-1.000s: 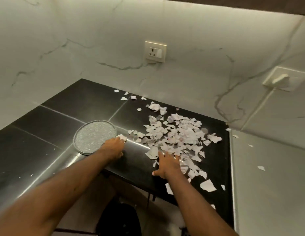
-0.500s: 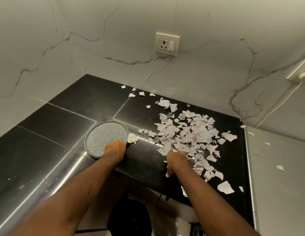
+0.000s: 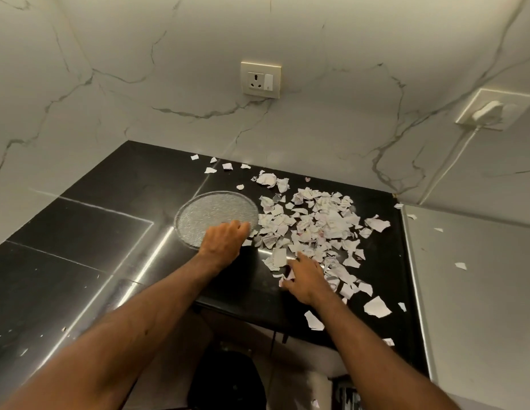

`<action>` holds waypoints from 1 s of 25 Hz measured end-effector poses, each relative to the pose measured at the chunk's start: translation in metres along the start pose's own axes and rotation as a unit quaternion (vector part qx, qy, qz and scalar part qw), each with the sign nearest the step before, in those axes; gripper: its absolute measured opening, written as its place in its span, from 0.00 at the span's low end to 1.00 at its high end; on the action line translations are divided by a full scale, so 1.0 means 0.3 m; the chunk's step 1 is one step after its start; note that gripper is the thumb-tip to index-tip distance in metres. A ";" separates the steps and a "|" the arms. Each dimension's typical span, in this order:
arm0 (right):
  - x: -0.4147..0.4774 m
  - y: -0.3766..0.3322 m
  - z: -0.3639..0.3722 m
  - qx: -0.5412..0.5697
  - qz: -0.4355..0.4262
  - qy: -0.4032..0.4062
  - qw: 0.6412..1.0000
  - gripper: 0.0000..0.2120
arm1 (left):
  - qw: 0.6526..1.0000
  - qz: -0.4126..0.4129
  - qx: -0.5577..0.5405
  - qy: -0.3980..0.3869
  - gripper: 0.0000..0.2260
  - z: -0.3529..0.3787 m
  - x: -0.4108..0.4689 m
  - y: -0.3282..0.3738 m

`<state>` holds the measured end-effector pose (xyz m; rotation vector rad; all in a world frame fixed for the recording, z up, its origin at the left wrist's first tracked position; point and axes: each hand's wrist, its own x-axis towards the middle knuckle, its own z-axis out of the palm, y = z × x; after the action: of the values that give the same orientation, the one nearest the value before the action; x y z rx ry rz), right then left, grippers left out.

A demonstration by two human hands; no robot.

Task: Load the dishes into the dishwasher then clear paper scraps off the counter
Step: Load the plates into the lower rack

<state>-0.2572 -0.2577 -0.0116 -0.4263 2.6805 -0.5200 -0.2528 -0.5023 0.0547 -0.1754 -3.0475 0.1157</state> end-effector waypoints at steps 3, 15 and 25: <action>-0.096 0.056 -0.028 0.265 0.040 0.156 0.951 0.29 | 0.990 0.136 -0.013 0.028 0.10 -0.043 0.025 0.194; -0.713 0.743 -0.125 0.678 0.233 0.366 0.594 0.20 | 0.829 0.544 -0.122 0.031 0.22 -0.087 -0.014 1.105; -1.398 1.076 0.083 0.734 0.254 0.470 0.419 0.24 | 0.837 0.248 -0.416 -0.253 0.19 -0.140 -0.066 1.768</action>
<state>0.0527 0.1711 -0.0385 1.4727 1.4244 -2.9196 -0.1704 0.0237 0.0520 -1.1438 -3.1897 -1.3453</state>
